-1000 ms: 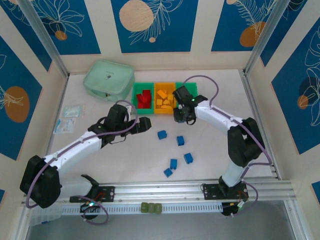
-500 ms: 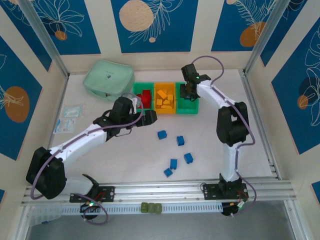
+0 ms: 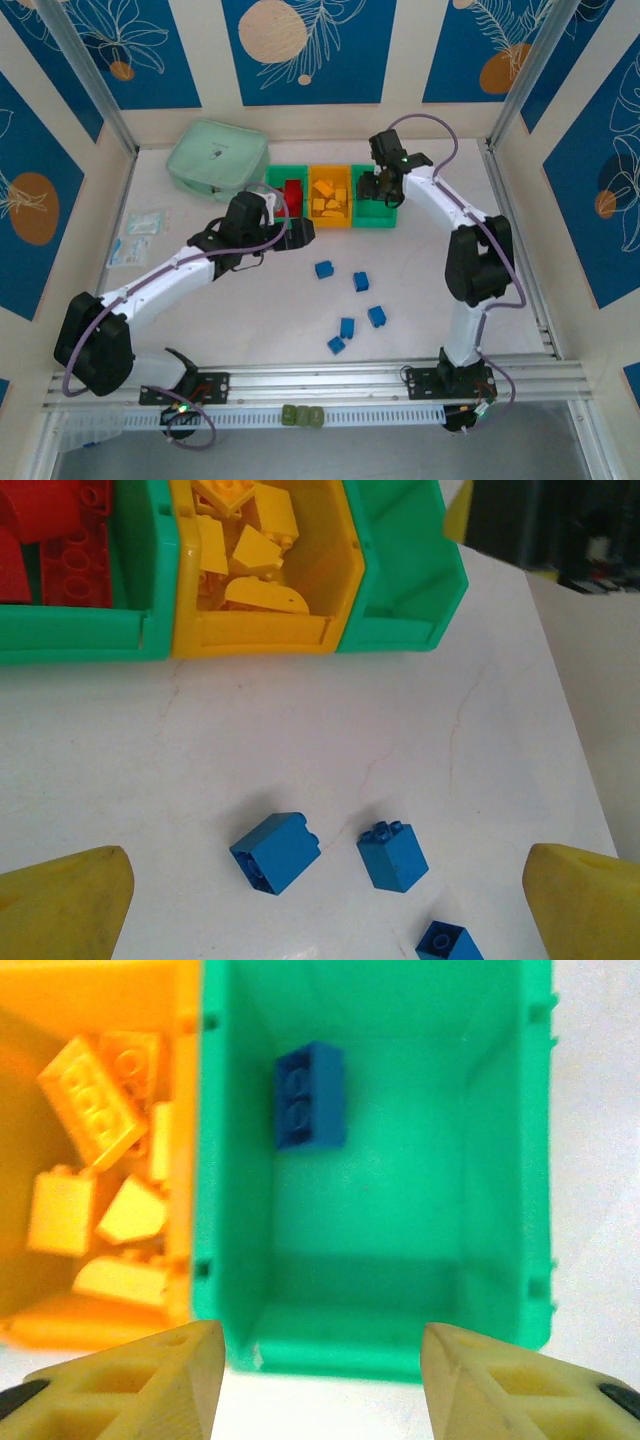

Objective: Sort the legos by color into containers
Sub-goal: Place the lego in the container, then pick up the lego from the center of the table.

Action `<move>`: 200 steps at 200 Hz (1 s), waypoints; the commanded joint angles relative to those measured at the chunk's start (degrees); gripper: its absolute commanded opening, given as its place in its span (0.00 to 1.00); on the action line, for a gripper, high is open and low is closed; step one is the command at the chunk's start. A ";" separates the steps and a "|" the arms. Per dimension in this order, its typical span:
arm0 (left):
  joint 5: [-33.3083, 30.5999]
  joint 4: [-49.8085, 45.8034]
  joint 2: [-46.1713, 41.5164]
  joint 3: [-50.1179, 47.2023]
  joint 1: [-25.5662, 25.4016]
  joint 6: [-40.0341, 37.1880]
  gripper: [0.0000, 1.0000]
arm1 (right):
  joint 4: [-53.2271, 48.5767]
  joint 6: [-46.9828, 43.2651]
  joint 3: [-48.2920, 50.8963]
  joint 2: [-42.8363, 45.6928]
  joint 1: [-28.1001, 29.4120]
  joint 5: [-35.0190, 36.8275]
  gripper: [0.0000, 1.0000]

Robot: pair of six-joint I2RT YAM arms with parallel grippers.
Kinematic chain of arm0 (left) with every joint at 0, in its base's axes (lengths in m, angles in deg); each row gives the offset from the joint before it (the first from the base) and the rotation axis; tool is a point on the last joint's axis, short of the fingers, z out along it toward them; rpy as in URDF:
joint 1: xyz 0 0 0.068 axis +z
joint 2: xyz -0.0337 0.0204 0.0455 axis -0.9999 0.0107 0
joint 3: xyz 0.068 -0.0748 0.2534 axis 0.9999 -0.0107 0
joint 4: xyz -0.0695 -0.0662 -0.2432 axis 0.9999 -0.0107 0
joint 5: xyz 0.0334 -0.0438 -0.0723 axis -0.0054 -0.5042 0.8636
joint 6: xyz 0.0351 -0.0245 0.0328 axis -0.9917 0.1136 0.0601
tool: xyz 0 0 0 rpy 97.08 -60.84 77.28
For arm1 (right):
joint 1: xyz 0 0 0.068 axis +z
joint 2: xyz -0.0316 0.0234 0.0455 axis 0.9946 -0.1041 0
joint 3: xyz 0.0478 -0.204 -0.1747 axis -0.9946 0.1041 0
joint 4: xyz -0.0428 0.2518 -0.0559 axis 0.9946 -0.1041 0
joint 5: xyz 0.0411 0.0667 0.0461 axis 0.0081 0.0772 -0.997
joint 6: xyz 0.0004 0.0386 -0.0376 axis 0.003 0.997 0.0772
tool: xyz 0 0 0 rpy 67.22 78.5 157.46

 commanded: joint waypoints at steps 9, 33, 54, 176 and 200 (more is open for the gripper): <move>-1.86 0.49 -1.94 -1.99 -0.52 -1.35 0.99 | 0.24 1.07 6.81 6.71 3.19 -3.44 0.56; -3.52 -2.77 -3.56 -2.71 -0.43 -1.93 0.99 | -0.97 2.40 10.74 9.72 5.02 -6.03 0.58; -4.55 -3.23 -5.49 -4.80 -0.44 -1.82 0.99 | -0.76 2.71 14.07 11.95 7.16 -6.68 0.59; -14.45 -9.24 -17.39 -14.61 -0.35 1.58 0.99 | 0.06 10.71 21.10 7.93 22.23 -5.07 0.71; -15.20 -9.51 -17.71 -15.41 -0.26 1.96 0.99 | 0.89 10.63 20.58 5.62 22.82 -4.32 0.73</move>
